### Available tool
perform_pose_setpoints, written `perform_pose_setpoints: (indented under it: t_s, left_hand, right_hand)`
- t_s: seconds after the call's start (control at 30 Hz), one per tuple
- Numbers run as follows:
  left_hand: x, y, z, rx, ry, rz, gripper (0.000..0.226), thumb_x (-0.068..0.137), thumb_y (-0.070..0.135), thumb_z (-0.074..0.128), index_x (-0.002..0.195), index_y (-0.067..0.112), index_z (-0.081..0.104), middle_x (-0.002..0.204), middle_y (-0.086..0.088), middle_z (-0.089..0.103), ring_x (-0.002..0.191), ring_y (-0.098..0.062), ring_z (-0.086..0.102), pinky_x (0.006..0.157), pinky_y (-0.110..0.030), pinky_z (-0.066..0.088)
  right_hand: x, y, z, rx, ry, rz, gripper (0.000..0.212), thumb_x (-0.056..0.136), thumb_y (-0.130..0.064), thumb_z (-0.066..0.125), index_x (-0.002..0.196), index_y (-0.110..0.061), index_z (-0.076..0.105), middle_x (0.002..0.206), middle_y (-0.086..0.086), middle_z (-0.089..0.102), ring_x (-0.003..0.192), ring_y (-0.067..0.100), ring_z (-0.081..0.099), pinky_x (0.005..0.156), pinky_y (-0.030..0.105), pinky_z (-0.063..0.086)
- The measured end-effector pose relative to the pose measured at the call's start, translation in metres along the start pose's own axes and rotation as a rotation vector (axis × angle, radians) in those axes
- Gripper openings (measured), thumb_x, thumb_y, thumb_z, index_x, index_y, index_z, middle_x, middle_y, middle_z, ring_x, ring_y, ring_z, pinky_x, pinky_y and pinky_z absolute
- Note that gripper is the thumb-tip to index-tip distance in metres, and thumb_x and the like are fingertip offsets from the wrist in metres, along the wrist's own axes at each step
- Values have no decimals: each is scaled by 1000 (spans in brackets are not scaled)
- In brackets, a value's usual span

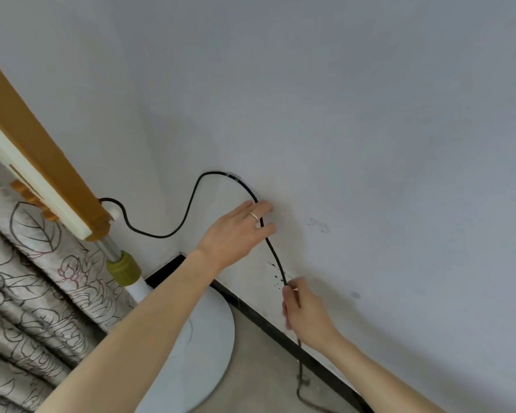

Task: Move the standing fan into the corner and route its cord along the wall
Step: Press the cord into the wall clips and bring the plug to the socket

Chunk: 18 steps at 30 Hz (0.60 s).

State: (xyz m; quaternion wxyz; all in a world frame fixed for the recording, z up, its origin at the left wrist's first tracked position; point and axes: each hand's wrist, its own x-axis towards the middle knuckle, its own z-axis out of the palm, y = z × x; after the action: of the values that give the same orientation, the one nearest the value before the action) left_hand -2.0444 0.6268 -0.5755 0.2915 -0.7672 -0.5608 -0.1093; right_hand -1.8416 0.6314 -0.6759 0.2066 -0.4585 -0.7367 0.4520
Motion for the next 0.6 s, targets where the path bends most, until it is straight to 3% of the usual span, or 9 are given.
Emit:
perform_pose_setpoints:
  t_s: [0.1, 0.17, 0.27, 0.37, 0.6]
  left_hand:
    - [0, 12, 5, -101, 12, -128, 24, 70, 23, 89, 82, 15, 70, 117, -14, 67, 97, -32, 70, 55, -36, 58]
    - [0, 19, 14, -258, 60, -272, 22, 79, 24, 83, 87, 9, 68, 123, -18, 63, 99, -37, 68, 48, -42, 58]
    - [6, 31, 19, -357, 144, -453, 19, 83, 23, 80, 89, 8, 71, 117, -17, 66, 109, -37, 64, 65, -45, 59]
    - [15, 40, 22, -345, 274, -502, 17, 81, 22, 81, 80, 7, 73, 89, -10, 70, 110, -34, 65, 86, -44, 52]
    - [19, 46, 25, -326, 290, -592, 17, 84, 26, 78, 80, 11, 73, 86, -8, 69, 106, -28, 67, 86, -38, 44]
  right_hand:
    - [-10, -8, -32, -80, 188, -55, 8, 100, -32, 44, 94, -35, 48, 73, -6, 64, 62, 8, 61, 53, 16, 44]
    - [-15, -19, -54, -119, 268, -114, 9, 97, -31, 50, 91, -38, 48, 70, -10, 63, 62, 1, 60, 50, 13, 42]
    - [-22, -40, -80, -237, 351, -212, 4, 94, -29, 55, 95, -33, 54, 70, -15, 62, 71, -3, 58, 53, 18, 44]
    - [-25, -61, -97, -313, 391, -274, 5, 93, -29, 56, 97, -31, 57, 70, -19, 62, 75, -3, 57, 58, 23, 47]
    - [-19, -93, -117, -420, 377, -285, 3, 93, -22, 55, 94, -23, 58, 78, -10, 70, 67, 12, 64, 63, 36, 53]
